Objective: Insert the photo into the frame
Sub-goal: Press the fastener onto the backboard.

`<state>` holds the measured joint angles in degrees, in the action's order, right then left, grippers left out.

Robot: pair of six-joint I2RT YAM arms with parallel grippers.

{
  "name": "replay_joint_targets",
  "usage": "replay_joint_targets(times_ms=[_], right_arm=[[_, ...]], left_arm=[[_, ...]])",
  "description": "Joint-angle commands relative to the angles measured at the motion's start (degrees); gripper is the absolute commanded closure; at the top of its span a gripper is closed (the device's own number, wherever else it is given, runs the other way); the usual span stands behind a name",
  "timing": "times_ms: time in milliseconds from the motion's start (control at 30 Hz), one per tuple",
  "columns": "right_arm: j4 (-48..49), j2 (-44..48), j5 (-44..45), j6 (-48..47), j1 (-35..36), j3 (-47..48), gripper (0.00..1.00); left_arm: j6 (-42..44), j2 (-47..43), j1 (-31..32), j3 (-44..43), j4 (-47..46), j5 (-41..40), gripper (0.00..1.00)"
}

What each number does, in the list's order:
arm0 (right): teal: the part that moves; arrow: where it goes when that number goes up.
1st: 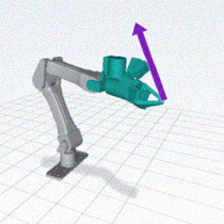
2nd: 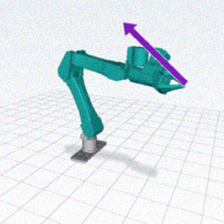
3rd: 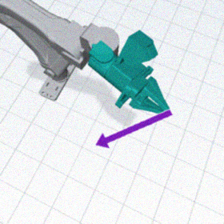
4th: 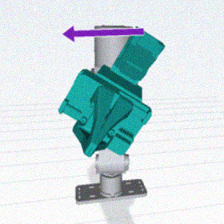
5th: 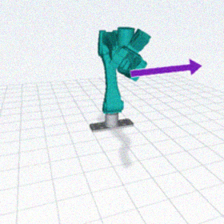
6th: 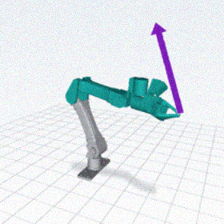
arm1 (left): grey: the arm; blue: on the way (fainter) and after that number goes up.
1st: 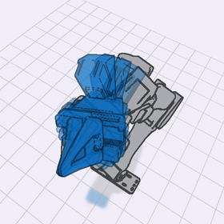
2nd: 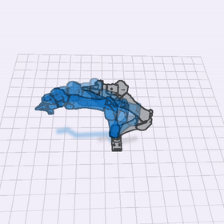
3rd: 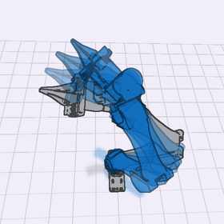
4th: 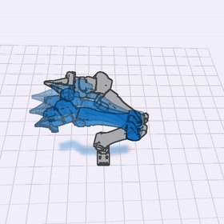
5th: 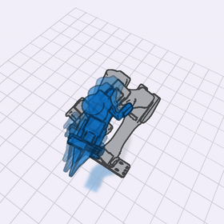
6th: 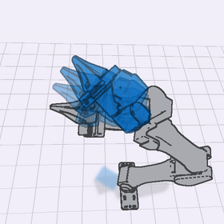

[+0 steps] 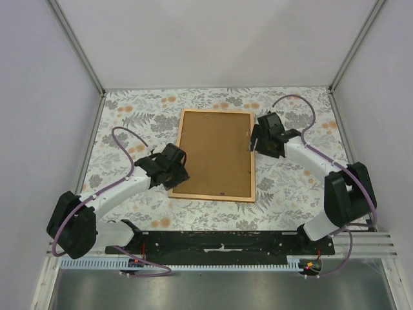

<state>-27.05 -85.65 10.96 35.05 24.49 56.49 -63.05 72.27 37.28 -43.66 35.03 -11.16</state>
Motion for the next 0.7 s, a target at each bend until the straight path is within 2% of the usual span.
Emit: replay_joint_targets(times_ms=[0, 67, 233, 433, 667], right_arm=[[-1.25, -10.04, 1.87, -2.44, -3.30, 13.01, 0.21], [-1.78, -15.05, 1.52, -2.53, -4.01, 17.84, 0.21], [-3.62, -25.34, 1.08, -3.23, -5.42, 28.48, 0.21], [-4.68, -32.38, 0.11, -3.58, -6.47, 34.74, 0.26], [-5.29, -35.29, -0.85, -3.58, -6.65, 37.02, 0.30]], left_arm=[[8.71, 1.64, -2.55, -6.61, 1.63, -6.67, 0.41], [12.31, 2.69, -5.79, -7.75, 0.76, -6.86, 0.41], [23.12, 10.33, -16.26, -12.14, -3.46, 3.49, 0.42], [26.75, 18.95, -19.69, -16.72, -4.88, 7.46, 0.44], [27.54, 24.84, -20.31, -18.48, -5.85, 8.17, 0.45]])
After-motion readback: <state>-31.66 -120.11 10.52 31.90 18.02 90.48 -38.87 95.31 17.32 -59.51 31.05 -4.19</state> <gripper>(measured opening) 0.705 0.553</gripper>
